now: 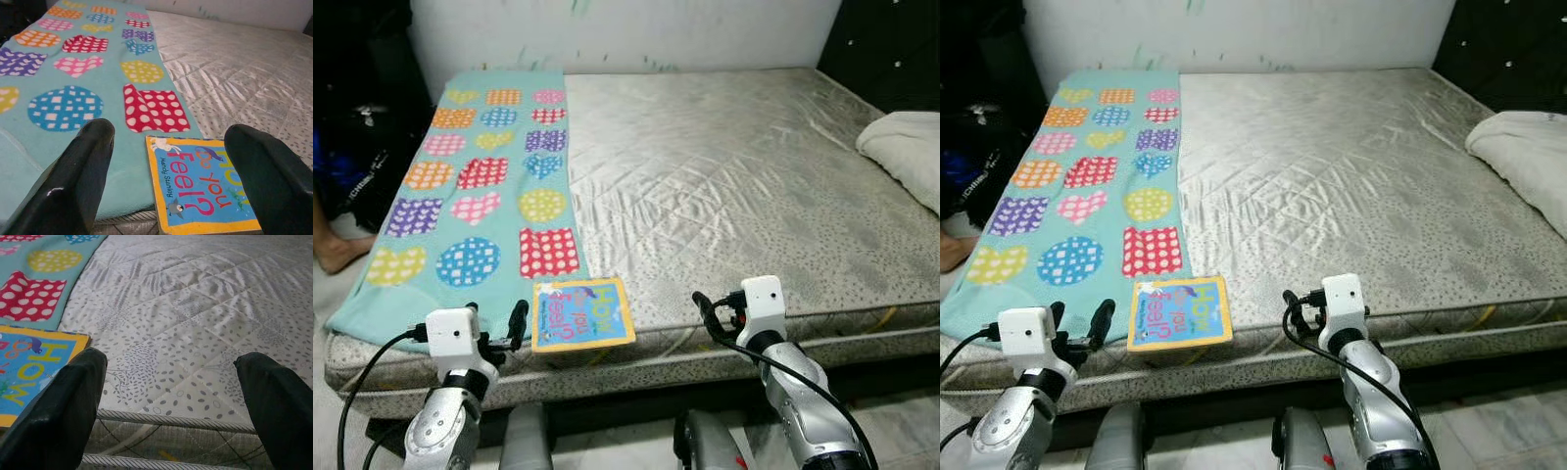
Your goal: Clean up the room
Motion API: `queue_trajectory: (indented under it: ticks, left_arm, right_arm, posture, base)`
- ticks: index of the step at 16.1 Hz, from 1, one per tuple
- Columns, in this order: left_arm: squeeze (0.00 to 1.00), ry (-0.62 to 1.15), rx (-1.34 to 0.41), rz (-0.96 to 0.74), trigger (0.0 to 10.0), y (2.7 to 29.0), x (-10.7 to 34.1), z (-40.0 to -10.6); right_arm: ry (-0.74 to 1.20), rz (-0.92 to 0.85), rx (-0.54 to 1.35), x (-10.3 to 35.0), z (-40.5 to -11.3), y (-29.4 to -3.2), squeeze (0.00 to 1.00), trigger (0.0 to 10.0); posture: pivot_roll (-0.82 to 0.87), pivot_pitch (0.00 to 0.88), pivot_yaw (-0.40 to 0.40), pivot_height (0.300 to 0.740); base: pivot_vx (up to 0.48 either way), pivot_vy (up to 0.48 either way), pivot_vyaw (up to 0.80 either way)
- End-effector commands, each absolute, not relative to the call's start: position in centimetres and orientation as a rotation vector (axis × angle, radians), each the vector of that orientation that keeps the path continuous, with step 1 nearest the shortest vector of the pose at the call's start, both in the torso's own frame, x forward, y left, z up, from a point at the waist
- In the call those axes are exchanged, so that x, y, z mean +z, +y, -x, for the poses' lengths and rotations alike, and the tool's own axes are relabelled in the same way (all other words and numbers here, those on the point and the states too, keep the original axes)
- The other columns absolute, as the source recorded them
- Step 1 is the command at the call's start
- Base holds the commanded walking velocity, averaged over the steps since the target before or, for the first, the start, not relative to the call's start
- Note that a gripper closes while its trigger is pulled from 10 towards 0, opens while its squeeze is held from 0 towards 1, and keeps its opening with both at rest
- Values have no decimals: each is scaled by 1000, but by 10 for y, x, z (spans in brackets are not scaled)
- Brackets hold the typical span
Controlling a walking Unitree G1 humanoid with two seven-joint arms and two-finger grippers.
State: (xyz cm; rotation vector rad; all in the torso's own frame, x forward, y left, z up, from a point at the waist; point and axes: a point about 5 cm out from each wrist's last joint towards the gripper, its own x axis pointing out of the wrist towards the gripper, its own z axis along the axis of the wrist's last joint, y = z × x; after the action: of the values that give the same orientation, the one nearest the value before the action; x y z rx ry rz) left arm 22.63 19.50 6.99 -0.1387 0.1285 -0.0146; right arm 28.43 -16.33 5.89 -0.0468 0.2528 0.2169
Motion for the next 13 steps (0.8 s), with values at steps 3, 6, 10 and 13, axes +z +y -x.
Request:
queue_trajectory:
  ticks: [3,6,10,13]
  left_arm:
    - [0,123,-31,142,10000,192,73,-229]
    - [0,122,-28,145,10000,191,73,-229]
    - [0,119,-13,177,10000,193,73,-229]
    - [0,113,-24,183,10000,192,74,-229]
  right_arm:
    - [232,51,221,63,-286,-163,0,10000]
    - [231,42,214,64,-287,-164,0,10000]
    - [230,47,214,64,-287,-165,0,10000]
    - [206,75,229,67,-288,-164,0,10000]
  posture:
    - [-76,0,-26,535]
    - [-77,0,-26,525]
    - [-78,0,-27,525]
    - [-77,0,-27,525]
  base:
    - [0,0,0]
    - [0,0,0]
    - [0,0,0]
    - [0,0,181]
